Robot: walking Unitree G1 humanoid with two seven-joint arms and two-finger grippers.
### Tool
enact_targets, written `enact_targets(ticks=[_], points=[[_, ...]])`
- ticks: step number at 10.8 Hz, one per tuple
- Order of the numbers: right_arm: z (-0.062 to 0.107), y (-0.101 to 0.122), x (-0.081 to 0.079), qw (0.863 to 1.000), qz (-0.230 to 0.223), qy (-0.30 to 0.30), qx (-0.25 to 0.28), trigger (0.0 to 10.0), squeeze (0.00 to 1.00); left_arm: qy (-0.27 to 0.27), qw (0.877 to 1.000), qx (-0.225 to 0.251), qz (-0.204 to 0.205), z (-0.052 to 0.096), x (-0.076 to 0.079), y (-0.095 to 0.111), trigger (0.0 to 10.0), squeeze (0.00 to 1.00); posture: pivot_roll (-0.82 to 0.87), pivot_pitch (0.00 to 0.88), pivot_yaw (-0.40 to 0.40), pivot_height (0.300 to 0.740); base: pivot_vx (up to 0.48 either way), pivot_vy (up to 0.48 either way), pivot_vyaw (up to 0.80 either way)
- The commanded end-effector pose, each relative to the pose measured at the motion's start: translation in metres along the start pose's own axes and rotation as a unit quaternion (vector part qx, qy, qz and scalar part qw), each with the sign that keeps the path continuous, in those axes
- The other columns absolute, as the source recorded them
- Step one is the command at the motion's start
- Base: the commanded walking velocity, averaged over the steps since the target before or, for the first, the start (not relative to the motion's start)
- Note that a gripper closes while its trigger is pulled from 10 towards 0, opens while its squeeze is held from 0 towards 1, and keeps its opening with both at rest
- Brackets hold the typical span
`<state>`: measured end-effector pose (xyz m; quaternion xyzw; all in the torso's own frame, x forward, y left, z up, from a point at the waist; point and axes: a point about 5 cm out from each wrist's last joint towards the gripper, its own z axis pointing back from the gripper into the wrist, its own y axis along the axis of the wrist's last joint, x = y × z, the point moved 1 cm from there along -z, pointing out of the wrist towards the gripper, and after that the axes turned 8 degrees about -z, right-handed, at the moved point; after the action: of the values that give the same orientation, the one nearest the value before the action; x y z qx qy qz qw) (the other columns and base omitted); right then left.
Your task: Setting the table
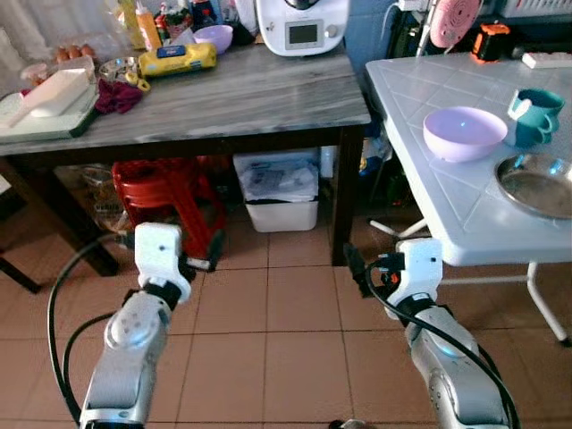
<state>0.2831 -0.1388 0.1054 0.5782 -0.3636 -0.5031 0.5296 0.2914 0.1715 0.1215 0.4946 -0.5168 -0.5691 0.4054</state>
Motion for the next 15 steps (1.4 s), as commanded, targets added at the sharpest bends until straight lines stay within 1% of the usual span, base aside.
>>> enact_targets(ticks=[1, 2, 3, 4, 6, 7, 9, 10, 11, 13, 15], points=[[0.002, 0.001, -0.005, 1.000, -0.009, 0.004, -0.005, 10.0, 0.00, -0.006, 1.000, -0.008, -0.008, 0.006, -0.001, -0.001, 10.0, 0.00, -0.08, 0.084, 0.111, 0.740, 0.000, 0.000, 0.00], [0.003, 0.000, -0.006, 1.000, -0.001, 0.003, -0.011, 10.0, 0.00, -0.014, 1.000, -0.007, -0.013, 0.009, 0.003, -0.001, 10.0, 0.00, -0.08, 0.088, 0.117, 0.740, 0.000, 0.000, 0.00], [0.005, -0.001, -0.005, 1.000, -0.003, 0.000, -0.015, 10.0, 0.00, -0.003, 1.000, -0.012, -0.009, 0.010, 0.003, -0.002, 10.0, 0.00, -0.08, 0.091, 0.121, 0.740, 0.000, 0.000, 0.00], [0.005, 0.000, -0.005, 1.000, 0.009, 0.000, -0.013, 10.0, 0.00, 0.002, 1.000, -0.017, -0.001, 0.011, 0.002, -0.004, 10.0, 0.00, -0.08, 0.093, 0.124, 0.740, 0.000, 0.000, 0.00], [0.004, 0.003, -0.009, 1.000, 0.010, 0.006, -0.002, 10.0, 0.00, 0.004, 1.000, -0.019, -0.001, 0.013, 0.004, -0.005, 10.0, 0.00, -0.08, 0.096, 0.127, 0.740, 0.000, 0.000, 0.00], [0.003, 0.004, -0.013, 1.000, 0.002, 0.013, 0.005, 10.0, 0.00, 0.009, 1.000, -0.021, 0.000, 0.012, 0.003, -0.005, 10.0, 0.00, -0.08, 0.094, 0.125, 0.740, 0.000, 0.000, 0.00], [0.004, 0.007, -0.015, 1.000, 0.018, 0.014, 0.011, 10.0, 0.00, 0.006, 1.000, -0.016, -0.006, 0.011, 0.005, -0.002, 10.0, 0.00, -0.08, 0.094, 0.127, 0.740, 0.000, 0.000, 0.00], [0.005, 0.008, -0.016, 1.000, 0.005, 0.028, 0.001, 10.0, 0.00, 0.004, 1.000, -0.012, -0.010, 0.010, 0.007, -0.001, 10.0, 0.00, -0.08, 0.095, 0.130, 0.740, 0.000, 0.000, 0.00], [0.006, 0.008, -0.014, 1.000, -0.004, 0.022, 0.002, 10.0, 0.00, 0.006, 1.000, -0.012, -0.007, 0.011, 0.007, 0.000, 10.0, 0.00, -0.08, 0.097, 0.130, 0.740, 0.000, 0.000, 0.00], [0.006, 0.006, -0.015, 1.000, -0.005, 0.017, 0.002, 10.0, 0.00, 0.003, 1.000, -0.011, -0.004, 0.011, 0.010, 0.000, 10.0, 0.00, -0.08, 0.099, 0.132, 0.740, 0.000, 0.000, 0.00], [0.007, 0.005, -0.018, 1.000, -0.011, 0.023, -0.001, 10.0, 0.00, 0.004, 1.000, -0.011, -0.011, 0.011, 0.006, 0.001, 10.0, 0.00, -0.08, 0.097, 0.136, 0.740, 0.000, -0.427, 0.00]])
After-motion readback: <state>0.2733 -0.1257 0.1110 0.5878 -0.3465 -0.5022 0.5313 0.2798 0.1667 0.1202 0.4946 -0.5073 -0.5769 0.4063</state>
